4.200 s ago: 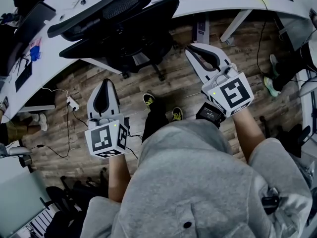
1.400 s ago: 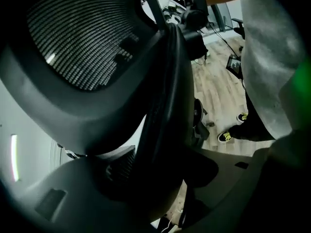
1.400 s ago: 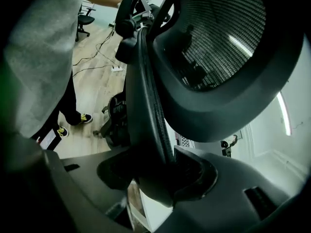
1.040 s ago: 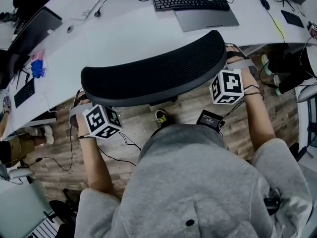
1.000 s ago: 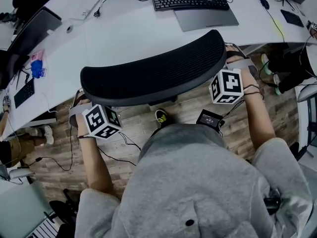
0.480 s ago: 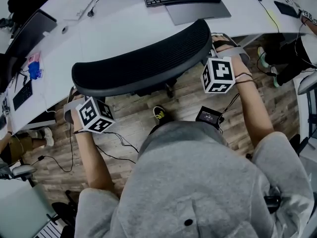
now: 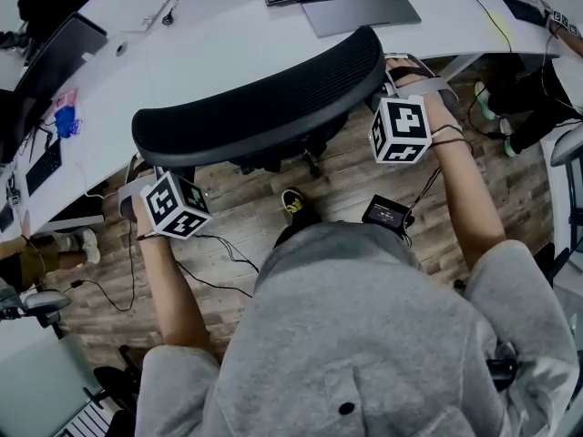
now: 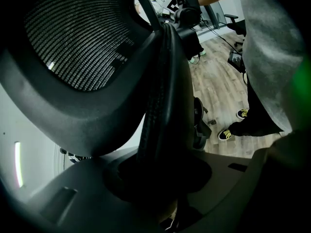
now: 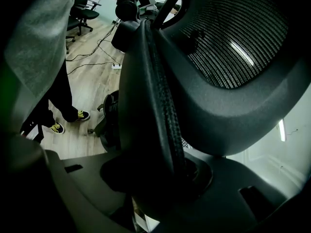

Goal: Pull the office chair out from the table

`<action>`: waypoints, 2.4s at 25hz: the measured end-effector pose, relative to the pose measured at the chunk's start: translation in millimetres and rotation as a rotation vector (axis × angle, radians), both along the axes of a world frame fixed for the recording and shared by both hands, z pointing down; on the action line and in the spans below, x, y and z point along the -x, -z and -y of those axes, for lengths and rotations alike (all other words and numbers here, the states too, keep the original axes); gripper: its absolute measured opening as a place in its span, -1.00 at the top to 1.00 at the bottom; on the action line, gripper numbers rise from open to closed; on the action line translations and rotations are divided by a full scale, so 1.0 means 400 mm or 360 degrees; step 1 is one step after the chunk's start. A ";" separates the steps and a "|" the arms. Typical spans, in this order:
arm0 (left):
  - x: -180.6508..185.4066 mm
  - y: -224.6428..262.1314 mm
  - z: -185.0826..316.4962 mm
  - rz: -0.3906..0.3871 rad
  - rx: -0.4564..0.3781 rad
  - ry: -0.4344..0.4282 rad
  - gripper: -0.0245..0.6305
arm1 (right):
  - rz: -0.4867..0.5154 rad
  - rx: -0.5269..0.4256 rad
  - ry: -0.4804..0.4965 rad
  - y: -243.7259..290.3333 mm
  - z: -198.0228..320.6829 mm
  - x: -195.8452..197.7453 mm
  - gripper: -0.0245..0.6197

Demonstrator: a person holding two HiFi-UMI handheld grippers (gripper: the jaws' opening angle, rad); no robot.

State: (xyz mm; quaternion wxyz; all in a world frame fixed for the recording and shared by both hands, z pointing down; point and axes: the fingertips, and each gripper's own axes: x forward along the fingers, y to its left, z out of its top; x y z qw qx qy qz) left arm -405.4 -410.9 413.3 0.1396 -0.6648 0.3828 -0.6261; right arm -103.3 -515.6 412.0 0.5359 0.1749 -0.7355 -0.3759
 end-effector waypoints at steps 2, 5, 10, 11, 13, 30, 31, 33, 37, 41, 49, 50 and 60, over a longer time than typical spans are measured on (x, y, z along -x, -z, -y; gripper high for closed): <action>-0.013 0.004 -0.018 -0.0003 -0.0003 0.0004 0.50 | 0.0004 -0.0002 0.0006 0.000 -0.016 -0.010 0.38; -0.027 0.004 -0.046 -0.0002 -0.0014 0.0017 0.50 | 0.0006 -0.0006 0.0014 0.002 -0.042 -0.024 0.38; -0.050 0.005 -0.096 -0.0007 -0.0014 0.0010 0.48 | 0.0008 -0.0008 0.0007 0.001 -0.096 -0.045 0.38; -0.055 0.007 -0.103 -0.0011 -0.0014 0.0006 0.48 | 0.0008 -0.0010 0.0007 0.001 -0.104 -0.048 0.38; -0.058 0.006 -0.118 -0.0012 -0.0018 0.0005 0.48 | 0.0006 -0.0011 0.0010 0.000 -0.120 -0.051 0.38; -0.064 -0.006 -0.163 0.0007 -0.0008 0.0003 0.49 | -0.0024 -0.0051 0.0096 -0.006 -0.175 -0.069 0.43; -0.063 -0.008 -0.165 0.0008 -0.0008 0.0006 0.49 | -0.0027 -0.0049 0.0102 -0.008 -0.177 -0.068 0.44; -0.065 -0.010 -0.168 0.0008 -0.0007 0.0009 0.49 | -0.0030 -0.0048 0.0110 -0.010 -0.178 -0.069 0.44; -0.080 -0.006 -0.178 0.0008 -0.0002 0.0016 0.50 | -0.0046 -0.0036 0.0125 -0.008 -0.182 -0.082 0.47; -0.098 -0.004 -0.197 0.0007 -0.0005 0.0024 0.50 | -0.0055 -0.0026 0.0136 -0.007 -0.198 -0.100 0.48; -0.116 -0.002 -0.258 0.0001 -0.0001 0.0004 0.50 | -0.0045 -0.0054 0.0140 -0.002 -0.272 -0.119 0.49; -0.122 -0.003 -0.267 0.0000 0.0000 0.0010 0.50 | -0.0045 -0.0053 0.0142 -0.003 -0.278 -0.124 0.49; -0.197 0.000 -0.340 -0.0004 -0.0016 0.0052 0.50 | -0.0039 -0.0052 0.0158 -0.001 -0.324 -0.190 0.49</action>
